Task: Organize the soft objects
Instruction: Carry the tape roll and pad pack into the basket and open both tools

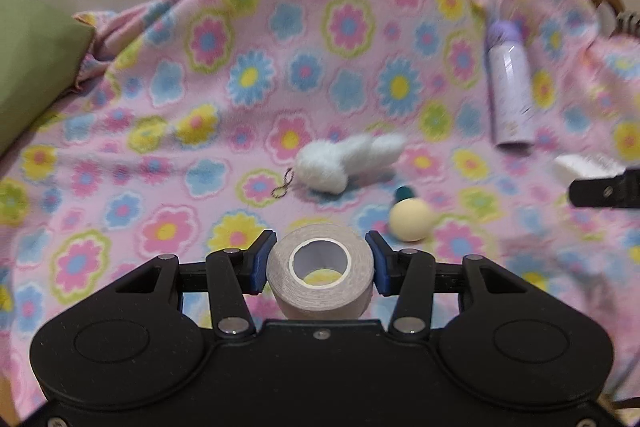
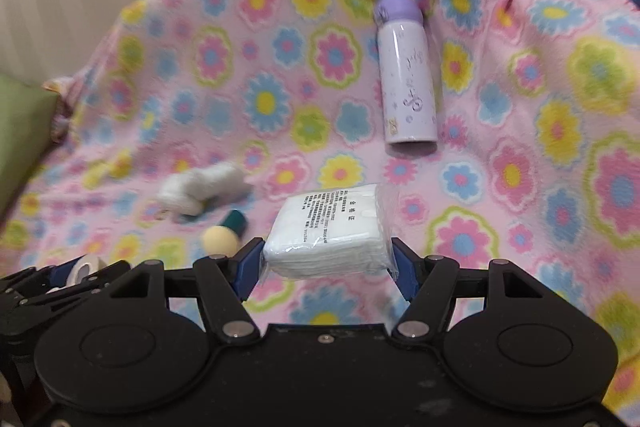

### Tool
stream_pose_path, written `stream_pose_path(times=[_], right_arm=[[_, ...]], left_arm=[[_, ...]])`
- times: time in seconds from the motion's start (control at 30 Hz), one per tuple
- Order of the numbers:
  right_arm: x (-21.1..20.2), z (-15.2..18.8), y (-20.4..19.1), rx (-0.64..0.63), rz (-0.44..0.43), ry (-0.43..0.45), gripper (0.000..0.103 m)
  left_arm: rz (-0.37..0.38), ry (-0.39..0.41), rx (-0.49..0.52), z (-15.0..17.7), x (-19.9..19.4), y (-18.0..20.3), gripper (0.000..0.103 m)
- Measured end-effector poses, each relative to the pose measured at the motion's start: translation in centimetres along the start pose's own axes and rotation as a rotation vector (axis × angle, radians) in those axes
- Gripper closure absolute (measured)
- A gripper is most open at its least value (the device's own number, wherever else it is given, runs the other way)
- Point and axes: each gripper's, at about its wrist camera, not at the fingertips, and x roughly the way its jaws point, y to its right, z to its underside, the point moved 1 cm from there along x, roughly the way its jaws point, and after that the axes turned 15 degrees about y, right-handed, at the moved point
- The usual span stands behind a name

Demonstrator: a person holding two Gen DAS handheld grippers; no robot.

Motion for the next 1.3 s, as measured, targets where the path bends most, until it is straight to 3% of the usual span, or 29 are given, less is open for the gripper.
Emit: stream_pose_path(times=[0.23, 0.47, 0.87, 1.3], right_arm=[[-6.7, 0.6, -0.9, 0.008, -0.113, 0.034, 0.038], [-9.6, 3.0, -0.7, 0.018, -0.169, -0.028, 0.038], [-13.4, 7.6, 0.6, 0.043, -0.160, -0.184, 0.038], [-14.3, 9.4, -1.0, -0.014, -0.207, -0.269, 0.038]], left_arm=[[0.010, 0.021, -0.002, -1.4, -6.3, 2.0, 0.055], [0.022, -0.047, -0.014, -0.2, -9.5, 3.4, 0.055], [0.032, -0.218, -0.026, 3.5, -12.1, 4.4, 0.055], [0.031, -0.303, -0.047, 5.7, -12.4, 4.4, 0.055]])
